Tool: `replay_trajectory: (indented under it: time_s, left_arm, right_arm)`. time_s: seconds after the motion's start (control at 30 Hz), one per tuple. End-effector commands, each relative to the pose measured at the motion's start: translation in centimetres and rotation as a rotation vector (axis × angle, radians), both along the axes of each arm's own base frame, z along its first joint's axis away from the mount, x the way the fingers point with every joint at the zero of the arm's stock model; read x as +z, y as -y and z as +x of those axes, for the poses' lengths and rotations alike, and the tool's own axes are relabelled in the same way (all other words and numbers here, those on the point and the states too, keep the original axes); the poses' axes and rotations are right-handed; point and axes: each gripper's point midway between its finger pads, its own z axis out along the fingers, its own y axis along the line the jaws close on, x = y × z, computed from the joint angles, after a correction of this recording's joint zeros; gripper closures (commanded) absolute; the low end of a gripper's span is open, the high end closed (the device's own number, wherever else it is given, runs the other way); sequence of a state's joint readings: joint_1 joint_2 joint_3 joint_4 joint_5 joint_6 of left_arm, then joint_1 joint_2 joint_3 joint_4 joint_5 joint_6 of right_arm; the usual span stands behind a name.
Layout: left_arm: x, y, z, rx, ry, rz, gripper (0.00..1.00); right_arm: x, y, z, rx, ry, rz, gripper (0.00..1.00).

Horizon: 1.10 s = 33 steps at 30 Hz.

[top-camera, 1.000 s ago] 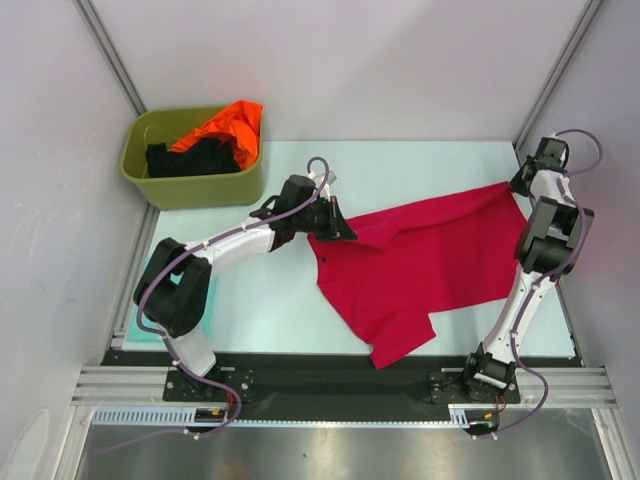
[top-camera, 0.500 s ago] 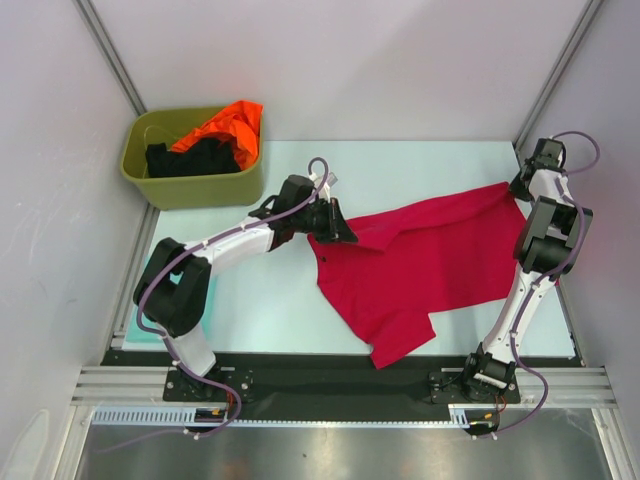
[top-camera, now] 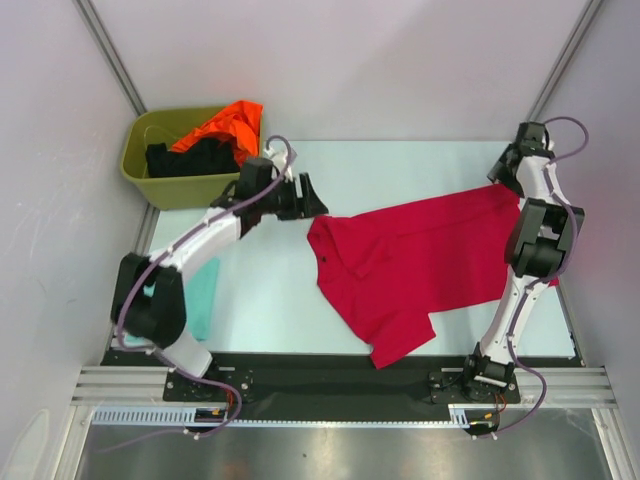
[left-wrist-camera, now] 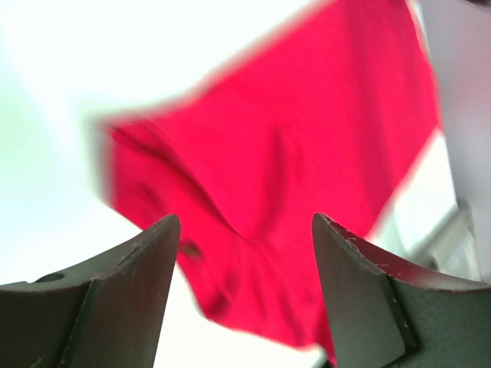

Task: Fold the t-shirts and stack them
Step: Fold the tshirt

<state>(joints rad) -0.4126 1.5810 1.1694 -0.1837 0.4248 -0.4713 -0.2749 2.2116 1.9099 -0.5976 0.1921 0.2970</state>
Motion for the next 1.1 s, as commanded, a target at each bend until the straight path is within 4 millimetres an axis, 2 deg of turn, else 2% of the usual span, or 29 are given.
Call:
replay_trajectory:
  time_s: [0.0, 0.03, 0.07, 0.1, 0.13, 0.17, 0.2, 0.27, 0.3, 0.37, 0.4, 0.53, 0.6, 0.63, 0.67, 0.73, 0.8, 0.93, 0.97, 1.0, 1.07]
  left_arm:
    - [-1.6, -1.2, 4.6, 0.012, 0.015, 0.058, 0.25]
    - [-4.3, -1.1, 5.6, 0.008, -0.041, 0.092, 0.24]
    - [-3.0, -0.6, 7.4, -0.001, -0.005, 0.092, 0.25]
    - [-4.0, -0.3, 7.8, -0.014, -0.039, 0.098, 0.25]
    - [-6.3, -0.2, 8.4, -0.021, -0.088, 0.118, 0.27]
    - [-5.6, 0.2, 9.8, -0.020, -0.070, 0.113, 0.29]
    - [-6.1, 0.3, 10.1, -0.031, -0.081, 0.111, 0.35]
    - [-7.4, -0.1, 11.5, -0.029, -0.089, 0.130, 0.43]
    - [-7.7, -0.4, 11.9, -0.025, -0.092, 0.130, 0.43]
    - [-8.1, -0.8, 12.8, -0.019, -0.121, 0.099, 0.43]
    - [-8.3, -0.9, 12.9, -0.015, -0.135, 0.087, 0.41]
    - [-8.0, -0.2, 12.4, -0.030, -0.152, 0.039, 0.37]
    - [-8.9, -0.3, 12.0, -0.015, -0.177, 0.054, 0.40]
    - [-9.3, -0.4, 11.8, -0.003, -0.195, 0.058, 0.40]
    - [-9.7, -0.4, 11.6, 0.000, -0.208, 0.062, 0.40]
    - [-10.2, -0.3, 11.4, -0.001, -0.217, 0.077, 0.40]
    - [-10.4, -0.5, 11.5, 0.014, -0.211, 0.097, 0.45]
    - [-8.3, -1.0, 11.8, 0.065, -0.149, 0.110, 0.50]
    - [-7.2, -1.0, 11.9, 0.076, -0.126, 0.112, 0.54]
    - [-7.3, -1.5, 12.0, 0.110, -0.130, 0.148, 0.57]
    - [-6.5, -0.8, 12.3, 0.139, -0.128, 0.181, 0.60]
  right_arm:
    - [4.2, -5.8, 0.5, 0.080, 0.113, 0.100, 0.30]
    - [4.1, -7.0, 0.6, 0.091, 0.134, 0.155, 0.29]
    - [4.0, -8.3, 0.9, 0.103, 0.159, 0.193, 0.29]
    - [4.3, -10.6, 1.0, 0.161, 0.184, 0.283, 0.28]
    - [3.5, -11.9, 0.6, 0.161, 0.174, 0.335, 0.28]
    - [3.6, -13.3, 0.8, 0.187, 0.186, 0.359, 0.28]
    - [4.3, -15.2, 0.8, 0.243, 0.209, 0.423, 0.28]
    - [3.9, -17.6, 0.5, 0.281, 0.219, 0.498, 0.28]
    - [3.9, -18.9, 0.1, 0.306, 0.218, 0.548, 0.28]
    - [2.5, -20.5, -0.6, 0.304, 0.185, 0.631, 0.29]
    - [2.2, -21.9, -1.0, 0.328, 0.166, 0.660, 0.29]
    - [0.3, -25.4, -2.2, 0.394, 0.093, 0.674, 0.29]
    - [-0.2, -26.7, -2.3, 0.416, 0.075, 0.694, 0.29]
    - [-0.5, -28.2, -2.6, 0.443, 0.060, 0.699, 0.29]
    - [-0.9, -29.0, -2.8, 0.453, 0.042, 0.703, 0.30]
    - [-0.8, -30.5, -2.7, 0.485, 0.038, 0.704, 0.32]
    - [-0.9, -31.9, -2.5, 0.499, 0.035, 0.756, 0.35]
    - [-1.0, -35.1, -2.1, 0.517, 0.034, 0.832, 0.41]
    - [-1.1, -35.7, -2.0, 0.514, 0.036, 0.848, 0.43]
    - [-1.8, -36.0, -2.1, 0.498, 0.022, 0.861, 0.43]
    - [-2.5, -36.0, -2.2, 0.449, -0.002, 0.881, 0.48]
